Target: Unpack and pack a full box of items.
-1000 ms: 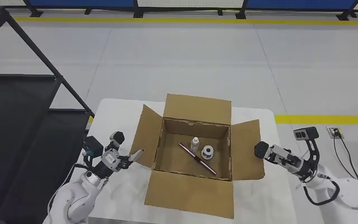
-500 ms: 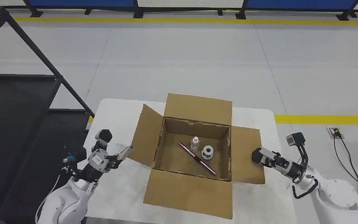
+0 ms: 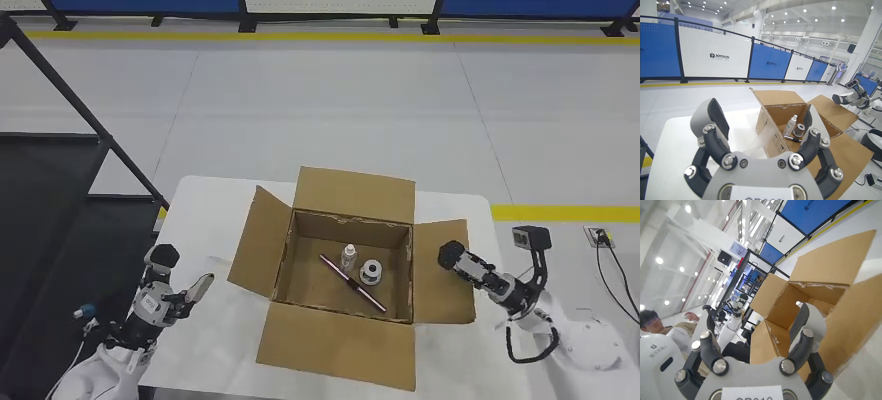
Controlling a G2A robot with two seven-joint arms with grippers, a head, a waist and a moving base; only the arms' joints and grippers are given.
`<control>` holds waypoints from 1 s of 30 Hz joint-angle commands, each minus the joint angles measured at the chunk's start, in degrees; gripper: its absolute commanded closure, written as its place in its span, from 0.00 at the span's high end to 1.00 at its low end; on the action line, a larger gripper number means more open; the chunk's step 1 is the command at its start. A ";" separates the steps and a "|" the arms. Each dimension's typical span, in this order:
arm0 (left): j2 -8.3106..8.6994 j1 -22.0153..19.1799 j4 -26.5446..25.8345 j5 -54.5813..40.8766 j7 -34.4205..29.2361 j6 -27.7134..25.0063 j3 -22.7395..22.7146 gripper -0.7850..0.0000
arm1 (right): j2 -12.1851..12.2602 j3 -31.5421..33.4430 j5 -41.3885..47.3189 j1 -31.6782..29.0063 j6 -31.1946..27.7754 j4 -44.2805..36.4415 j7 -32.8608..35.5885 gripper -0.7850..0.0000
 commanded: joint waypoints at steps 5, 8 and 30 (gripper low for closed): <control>0.15 3.13 -0.76 -2.90 1.53 -2.17 -2.09 1.00 | -1.91 -12.49 -17.96 6.87 7.52 -3.21 -7.45 1.00; 0.22 4.18 -1.11 -3.71 1.26 -3.38 -2.50 1.00 | -2.06 -13.12 -18.60 7.36 8.27 -3.02 -8.19 1.00; 0.51 4.04 -1.79 -6.11 -0.86 -2.62 -3.99 1.00 | -5.48 -32.10 -47.48 21.26 26.91 -0.88 -3.04 1.00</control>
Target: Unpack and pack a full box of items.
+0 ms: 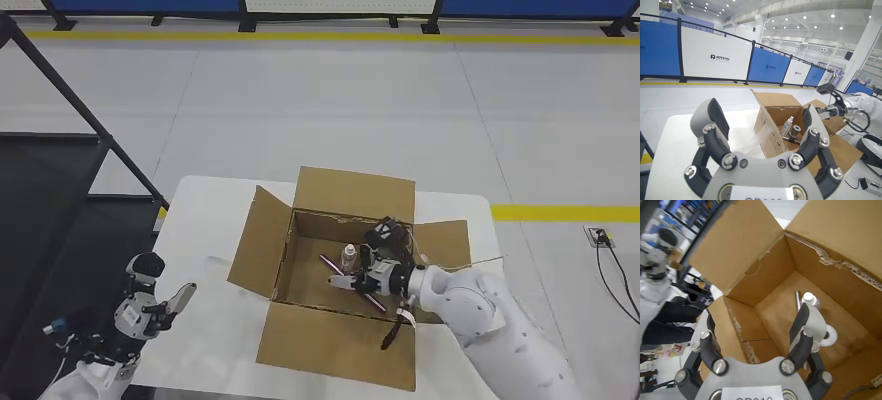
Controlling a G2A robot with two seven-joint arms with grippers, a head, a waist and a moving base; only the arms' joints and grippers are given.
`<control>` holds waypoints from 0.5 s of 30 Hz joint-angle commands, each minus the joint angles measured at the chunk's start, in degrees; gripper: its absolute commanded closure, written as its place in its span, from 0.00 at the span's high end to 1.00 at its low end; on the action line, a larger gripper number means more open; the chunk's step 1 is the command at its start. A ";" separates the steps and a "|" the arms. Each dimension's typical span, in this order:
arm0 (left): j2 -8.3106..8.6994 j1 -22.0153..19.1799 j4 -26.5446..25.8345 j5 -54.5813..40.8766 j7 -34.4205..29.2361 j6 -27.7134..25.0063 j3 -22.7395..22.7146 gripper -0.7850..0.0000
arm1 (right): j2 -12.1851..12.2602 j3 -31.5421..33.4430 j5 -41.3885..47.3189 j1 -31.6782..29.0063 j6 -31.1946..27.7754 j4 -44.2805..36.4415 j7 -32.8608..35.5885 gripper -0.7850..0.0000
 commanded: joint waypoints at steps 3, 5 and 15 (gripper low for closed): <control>0.12 0.75 0.40 -1.89 0.26 -1.29 -1.18 1.00 | -1.70 -6.04 -6.57 5.73 4.77 4.74 1.41 1.00; 0.20 1.09 0.63 -2.70 0.20 -1.90 -1.76 1.00 | -2.71 -8.79 -9.71 7.89 8.54 7.09 1.74 1.00; 0.34 2.29 1.13 -3.47 0.67 -3.54 -2.70 1.00 | -6.85 -16.03 -15.29 14.04 16.89 16.54 1.58 1.00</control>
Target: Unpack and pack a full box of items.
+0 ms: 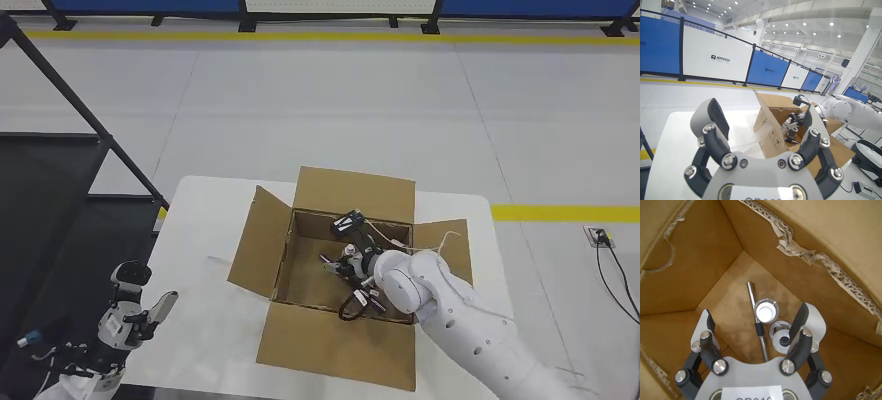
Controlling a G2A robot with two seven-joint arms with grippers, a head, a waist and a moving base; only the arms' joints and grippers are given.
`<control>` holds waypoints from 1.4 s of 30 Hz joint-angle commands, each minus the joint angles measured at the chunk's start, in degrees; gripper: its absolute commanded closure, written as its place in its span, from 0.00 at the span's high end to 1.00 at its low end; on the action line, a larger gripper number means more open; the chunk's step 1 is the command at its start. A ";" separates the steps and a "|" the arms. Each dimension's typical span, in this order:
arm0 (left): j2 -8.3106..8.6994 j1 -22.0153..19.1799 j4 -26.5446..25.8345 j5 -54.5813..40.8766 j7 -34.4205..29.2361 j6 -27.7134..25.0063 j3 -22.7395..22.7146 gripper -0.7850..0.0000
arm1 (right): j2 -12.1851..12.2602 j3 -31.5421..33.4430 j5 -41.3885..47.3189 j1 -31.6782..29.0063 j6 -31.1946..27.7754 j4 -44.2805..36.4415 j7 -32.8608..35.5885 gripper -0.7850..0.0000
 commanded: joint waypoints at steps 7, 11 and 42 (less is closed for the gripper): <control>0.01 0.03 0.28 0.73 0.30 0.01 0.48 1.00 | -1.88 -1.22 0.05 1.52 0.71 4.88 0.13 0.39; 0.03 -0.28 0.57 1.07 0.22 0.36 0.84 1.00 | -2.37 -0.88 0.15 1.51 0.23 5.84 -0.47 0.13; 0.36 -4.83 1.80 5.40 -1.99 1.27 6.32 1.00 | 5.98 40.26 -19.20 -35.45 13.03 -47.94 5.77 0.00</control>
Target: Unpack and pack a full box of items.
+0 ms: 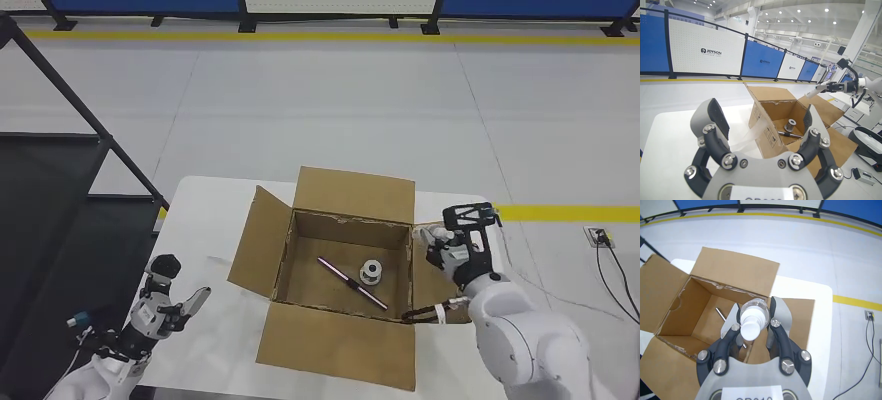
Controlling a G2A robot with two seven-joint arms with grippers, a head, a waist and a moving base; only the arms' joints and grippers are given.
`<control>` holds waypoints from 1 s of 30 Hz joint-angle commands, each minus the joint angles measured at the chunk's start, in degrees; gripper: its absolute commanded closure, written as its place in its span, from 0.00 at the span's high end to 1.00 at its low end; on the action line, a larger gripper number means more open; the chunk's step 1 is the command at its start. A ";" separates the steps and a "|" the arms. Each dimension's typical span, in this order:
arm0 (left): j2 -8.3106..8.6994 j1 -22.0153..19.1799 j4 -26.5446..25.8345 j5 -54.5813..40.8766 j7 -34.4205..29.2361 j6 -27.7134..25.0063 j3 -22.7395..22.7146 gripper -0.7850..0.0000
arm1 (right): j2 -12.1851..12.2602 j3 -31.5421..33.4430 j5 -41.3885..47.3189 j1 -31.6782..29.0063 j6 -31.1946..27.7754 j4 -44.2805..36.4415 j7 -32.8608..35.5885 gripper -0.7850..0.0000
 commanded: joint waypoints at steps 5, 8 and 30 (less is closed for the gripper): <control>0.09 -0.91 0.01 0.37 -0.97 0.22 1.14 1.00 | 0.10 5.60 1.27 -4.23 1.73 0.43 -0.51 0.00; 0.15 -1.20 -0.09 0.67 -1.38 0.32 1.56 1.00 | 0.00 5.87 3.08 -3.26 1.33 3.49 1.62 0.00; 0.49 -1.92 0.34 1.29 -2.04 1.51 3.14 1.00 | -0.42 11.14 6.02 1.67 5.59 17.57 -3.79 0.00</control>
